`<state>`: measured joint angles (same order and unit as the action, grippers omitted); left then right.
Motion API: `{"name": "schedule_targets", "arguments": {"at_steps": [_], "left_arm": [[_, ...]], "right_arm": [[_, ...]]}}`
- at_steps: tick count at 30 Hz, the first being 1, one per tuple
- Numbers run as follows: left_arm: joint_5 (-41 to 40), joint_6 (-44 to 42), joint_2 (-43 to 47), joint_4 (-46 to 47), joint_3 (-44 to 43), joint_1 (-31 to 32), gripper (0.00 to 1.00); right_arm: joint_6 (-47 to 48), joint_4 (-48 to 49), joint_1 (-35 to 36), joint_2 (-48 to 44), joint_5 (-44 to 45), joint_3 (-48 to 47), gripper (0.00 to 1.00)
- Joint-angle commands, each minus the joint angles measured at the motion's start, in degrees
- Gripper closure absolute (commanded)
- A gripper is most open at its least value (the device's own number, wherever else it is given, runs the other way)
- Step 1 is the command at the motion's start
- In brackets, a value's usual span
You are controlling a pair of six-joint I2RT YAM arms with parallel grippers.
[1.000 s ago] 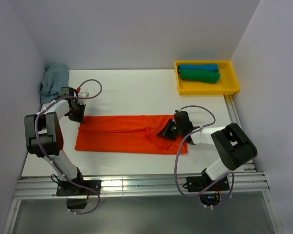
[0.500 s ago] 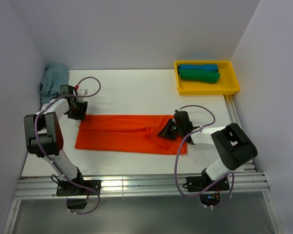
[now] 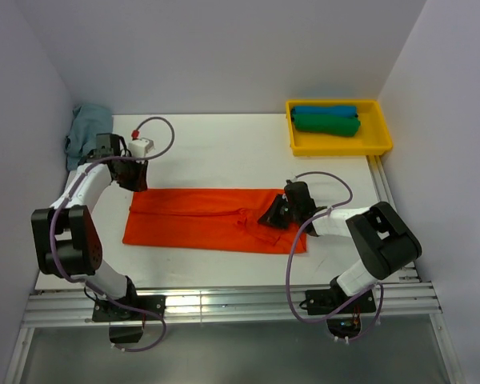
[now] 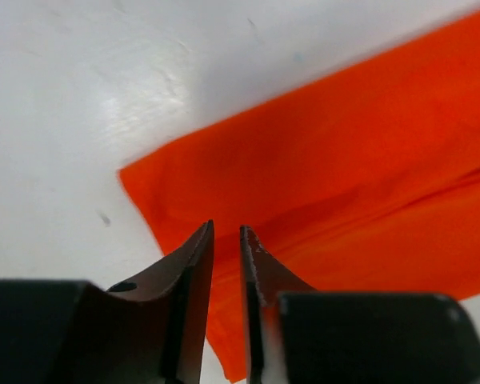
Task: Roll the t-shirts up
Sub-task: Fold the tshirt
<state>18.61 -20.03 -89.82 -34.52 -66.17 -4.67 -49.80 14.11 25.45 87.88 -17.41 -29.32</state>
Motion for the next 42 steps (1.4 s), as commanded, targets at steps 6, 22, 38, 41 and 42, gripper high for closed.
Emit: {"name": "schedule_targets", "arguments": {"at_steps": [6, 22, 38, 41, 42], "left_arm": [[0.3, -5.5, -4.9, -4.5, 3.1, 1.2, 0.82], [-5.3, -5.4, -4.3, -2.9, 8.0, 0.9, 0.88], [-9.2, -4.3, -4.3, -0.7, 8.0, -1.9, 0.89], [-9.1, -4.5, -4.0, -1.0, 8.2, -2.3, 0.88], [-9.0, -4.6, -3.7, -1.0, 8.3, -2.3, 0.87]], "right_arm": [[1.1, -1.6, -0.4, 0.6, 1.9, -1.3, 0.89], [1.5, -2.2, -0.4, 0.7, 2.2, -1.0, 0.90], [1.9, -4.6, -0.6, -0.6, 4.7, -1.2, 0.90], [2.3, -6.8, -0.6, -2.1, 5.8, -2.0, 0.89], [2.4, -8.6, -0.6, -2.7, 6.9, -2.1, 0.89]]}}
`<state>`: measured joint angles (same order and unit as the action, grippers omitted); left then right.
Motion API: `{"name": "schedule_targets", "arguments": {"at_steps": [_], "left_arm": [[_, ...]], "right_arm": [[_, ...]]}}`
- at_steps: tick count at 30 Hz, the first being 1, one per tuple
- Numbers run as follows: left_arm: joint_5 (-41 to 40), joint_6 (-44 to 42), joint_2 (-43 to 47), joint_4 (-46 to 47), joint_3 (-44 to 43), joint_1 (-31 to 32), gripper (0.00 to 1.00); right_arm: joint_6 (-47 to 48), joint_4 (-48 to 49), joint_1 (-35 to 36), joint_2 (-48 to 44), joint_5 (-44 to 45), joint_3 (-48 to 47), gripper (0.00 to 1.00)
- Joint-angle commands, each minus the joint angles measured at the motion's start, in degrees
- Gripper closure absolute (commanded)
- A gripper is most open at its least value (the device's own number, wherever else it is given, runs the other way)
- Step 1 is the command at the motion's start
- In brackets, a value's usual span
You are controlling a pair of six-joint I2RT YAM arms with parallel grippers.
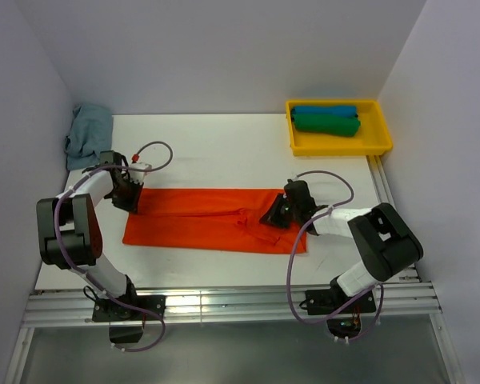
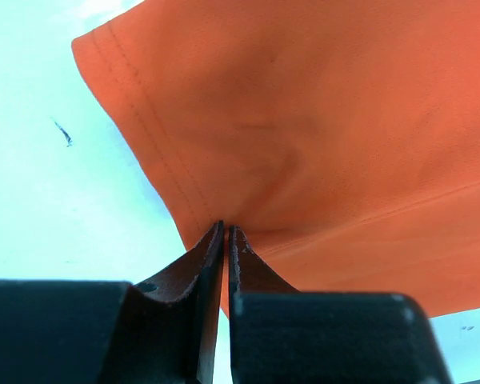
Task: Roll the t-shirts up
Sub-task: Fold the tshirt
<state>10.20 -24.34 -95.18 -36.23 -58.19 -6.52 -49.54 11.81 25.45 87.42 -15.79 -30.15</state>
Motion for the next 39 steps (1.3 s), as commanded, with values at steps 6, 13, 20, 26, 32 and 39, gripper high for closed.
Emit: {"name": "schedule_targets", "arguments": {"at_steps": [6, 13, 20, 26, 32, 39], "left_arm": [[-0.3, -0.9, 2.4, 0.5, 0.0, -0.6, 0.86], [2.2, -1.2, 4.2, -0.8, -1.6, -0.9, 0.79], [7.1, -0.9, 8.7, -5.1, -6.3, -0.9, 0.72], [9.3, -0.9, 10.3, -7.4, -10.7, -0.8, 0.68], [10.4, -2.0, 11.6, -9.3, -11.7, -0.8, 0.64], [9.1, -3.0, 13.2, -8.2, -7.7, -0.8, 0.64]], "right_arm": [[3.9, -17.1, -1.2, -10.9, 10.9, -3.9, 0.78], [6.6, -28.1, -4.1, -20.3, 16.6, -5.4, 0.60], [9.6, -30.4, -8.9, -21.4, 16.8, -4.1, 0.28], [11.2, -28.2, -9.5, -19.5, 16.1, -3.5, 0.16], [12.7, -26.5, -9.5, -14.5, 14.6, -4.0, 0.15], [12.4, -24.3, -9.5, -11.1, 13.9, -3.2, 0.21]]}}
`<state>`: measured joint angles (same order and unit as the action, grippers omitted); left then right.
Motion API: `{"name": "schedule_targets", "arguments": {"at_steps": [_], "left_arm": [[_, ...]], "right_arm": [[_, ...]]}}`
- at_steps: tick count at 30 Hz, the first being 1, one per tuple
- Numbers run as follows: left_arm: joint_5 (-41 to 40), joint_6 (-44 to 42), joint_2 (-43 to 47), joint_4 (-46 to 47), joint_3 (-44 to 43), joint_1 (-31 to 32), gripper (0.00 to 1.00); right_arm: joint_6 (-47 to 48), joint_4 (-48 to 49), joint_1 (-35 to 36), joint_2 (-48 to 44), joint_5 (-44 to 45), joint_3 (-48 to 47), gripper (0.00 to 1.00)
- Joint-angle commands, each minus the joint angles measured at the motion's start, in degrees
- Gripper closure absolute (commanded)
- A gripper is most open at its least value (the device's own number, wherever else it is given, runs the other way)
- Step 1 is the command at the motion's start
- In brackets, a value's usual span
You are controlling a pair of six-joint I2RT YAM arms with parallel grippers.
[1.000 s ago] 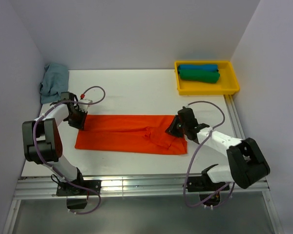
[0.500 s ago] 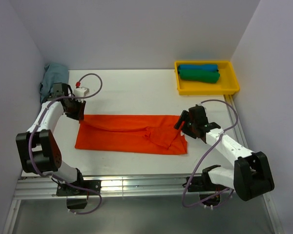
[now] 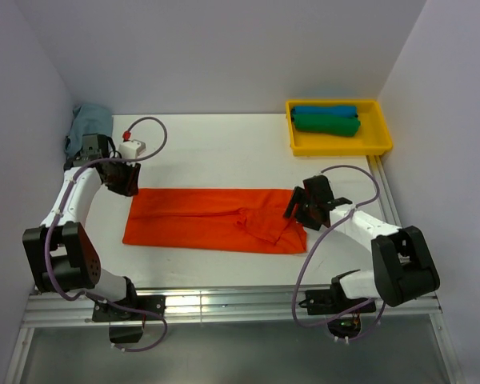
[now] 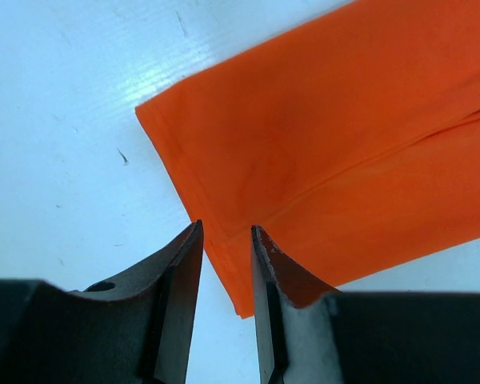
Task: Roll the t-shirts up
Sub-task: Fold the tshirt
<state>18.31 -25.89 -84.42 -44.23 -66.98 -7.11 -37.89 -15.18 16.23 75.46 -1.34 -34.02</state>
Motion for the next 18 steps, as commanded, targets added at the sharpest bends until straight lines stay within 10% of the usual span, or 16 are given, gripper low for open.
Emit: {"name": "schedule_targets", "arguments": {"at_steps": [1, 18], "left_arm": [[1.3, -1.4, 2.4, -0.2, 1.3, -0.2, 0.64], [2.7, -1.8, 3.7, -0.4, 2.9, -0.2, 0.63]], "right_arm": [[0.7, 2.8, -0.2, 1.4, -0.8, 0.5, 0.24], [0.2, -7.8, 4.1, 4.7, 7.5, -7.2, 0.76]]}}
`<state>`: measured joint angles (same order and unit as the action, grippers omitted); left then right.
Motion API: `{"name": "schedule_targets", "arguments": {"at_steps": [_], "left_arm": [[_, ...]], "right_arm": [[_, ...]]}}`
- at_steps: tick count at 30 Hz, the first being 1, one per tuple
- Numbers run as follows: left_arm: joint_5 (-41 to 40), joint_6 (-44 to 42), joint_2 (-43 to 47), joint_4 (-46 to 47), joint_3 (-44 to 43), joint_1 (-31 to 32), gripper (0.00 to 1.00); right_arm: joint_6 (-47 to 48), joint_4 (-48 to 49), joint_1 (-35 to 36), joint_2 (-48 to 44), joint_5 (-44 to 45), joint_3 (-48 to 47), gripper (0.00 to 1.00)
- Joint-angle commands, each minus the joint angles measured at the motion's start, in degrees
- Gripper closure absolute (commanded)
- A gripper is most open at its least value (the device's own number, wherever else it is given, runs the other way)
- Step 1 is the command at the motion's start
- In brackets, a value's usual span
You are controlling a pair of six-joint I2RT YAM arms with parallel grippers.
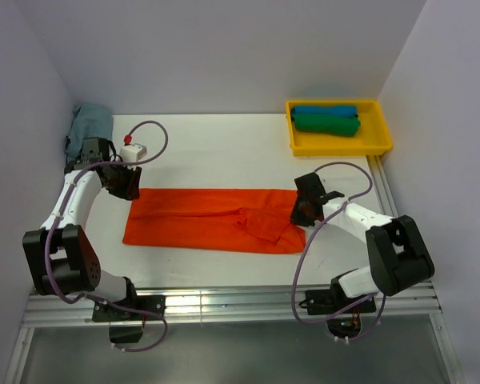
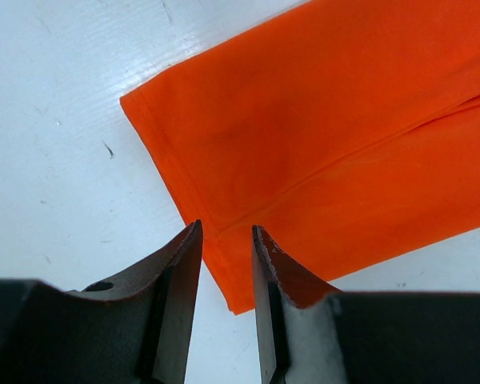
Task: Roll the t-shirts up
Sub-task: Fold the tshirt, then roll the tshirt
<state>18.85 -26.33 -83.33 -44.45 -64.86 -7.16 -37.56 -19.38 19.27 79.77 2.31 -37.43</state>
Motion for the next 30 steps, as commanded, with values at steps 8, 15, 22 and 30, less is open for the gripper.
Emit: {"name": "schedule_targets", "arguments": {"at_steps": [8, 15, 22, 30], "left_arm": [[2.2, -1.2, 3.2, -0.1, 2.5, -0.1, 0.64], [2.2, -0.4, 1.9, 1.4, 3.4, -0.2, 0.64], [2.1, 1.7, -1.7, 4.6, 3.8, -0.1, 0.59], [8.4, 2.7, -8.2, 5.6, 0.2, -0.1, 0.48]], "right_arm": [[-1.4, -13.4, 1.0, 2.0, 15.8, -10.0, 0.98], [0.8, -20.2, -2.9, 6.6, 23.0, -15.1, 0.99], [5.1, -20.1, -12.5, 11.6, 25.7, -15.9, 0.98], [5.0, -23.2, -14.2, 11.3, 24.9, -20.5, 0.50]]}}
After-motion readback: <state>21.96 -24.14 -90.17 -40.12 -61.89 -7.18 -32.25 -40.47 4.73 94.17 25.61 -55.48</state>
